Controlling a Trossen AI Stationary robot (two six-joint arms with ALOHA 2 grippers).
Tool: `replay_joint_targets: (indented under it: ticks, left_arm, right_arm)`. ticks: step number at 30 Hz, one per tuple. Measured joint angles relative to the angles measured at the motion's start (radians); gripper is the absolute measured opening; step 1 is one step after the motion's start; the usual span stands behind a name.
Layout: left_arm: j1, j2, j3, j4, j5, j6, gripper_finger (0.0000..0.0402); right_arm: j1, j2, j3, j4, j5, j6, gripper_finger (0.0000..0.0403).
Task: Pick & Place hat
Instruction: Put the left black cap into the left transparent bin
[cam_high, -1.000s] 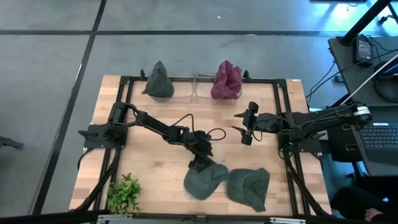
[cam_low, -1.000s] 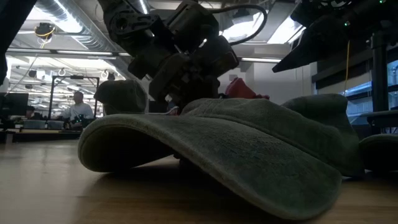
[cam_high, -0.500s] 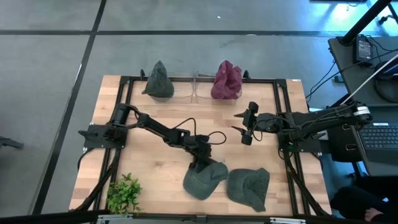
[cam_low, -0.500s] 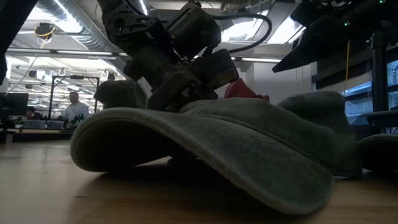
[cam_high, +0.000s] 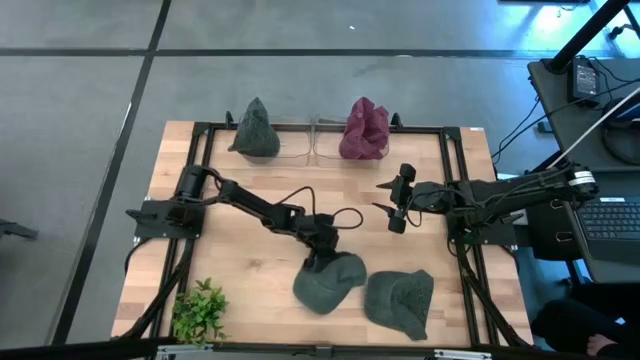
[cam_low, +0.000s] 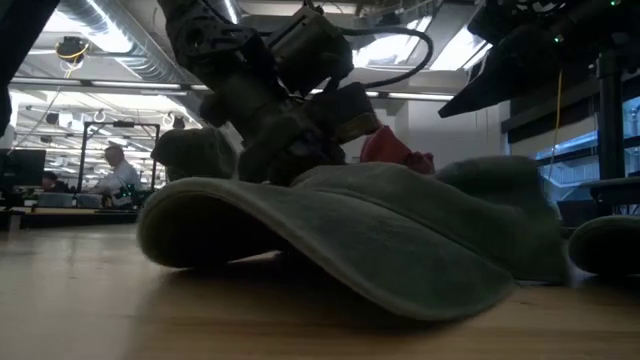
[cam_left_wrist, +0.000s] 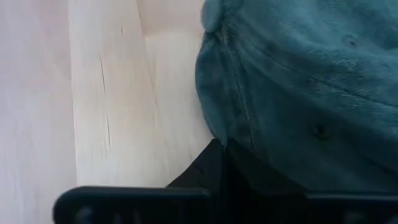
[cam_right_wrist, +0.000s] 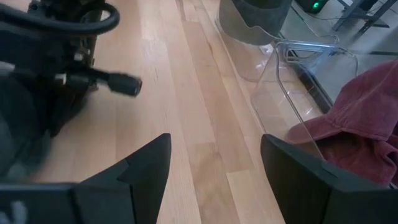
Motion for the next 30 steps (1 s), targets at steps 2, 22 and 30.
replay_joint_targets:
  ticks: [2, 22, 30]
  left_arm:
    - [0.004, -0.036, -0.006, -0.042, -0.006, 0.001, 0.0007]
    - [0.084, -0.435, -0.001, -0.219, -0.279, -0.215, 0.0004]
    - [0.15, -0.657, -0.001, -0.264, -0.398, -0.24, 0.0004]
  right_arm:
    - [0.0, 0.0, 0.0, -0.004, 0.0, 0.0, 0.0248]
    - [0.0, 0.0, 0.0, -0.005, 0.0, -0.005, 0.0248]
    - [0.0, 0.0, 0.0, -0.012, 0.0, -0.008, 0.0248]
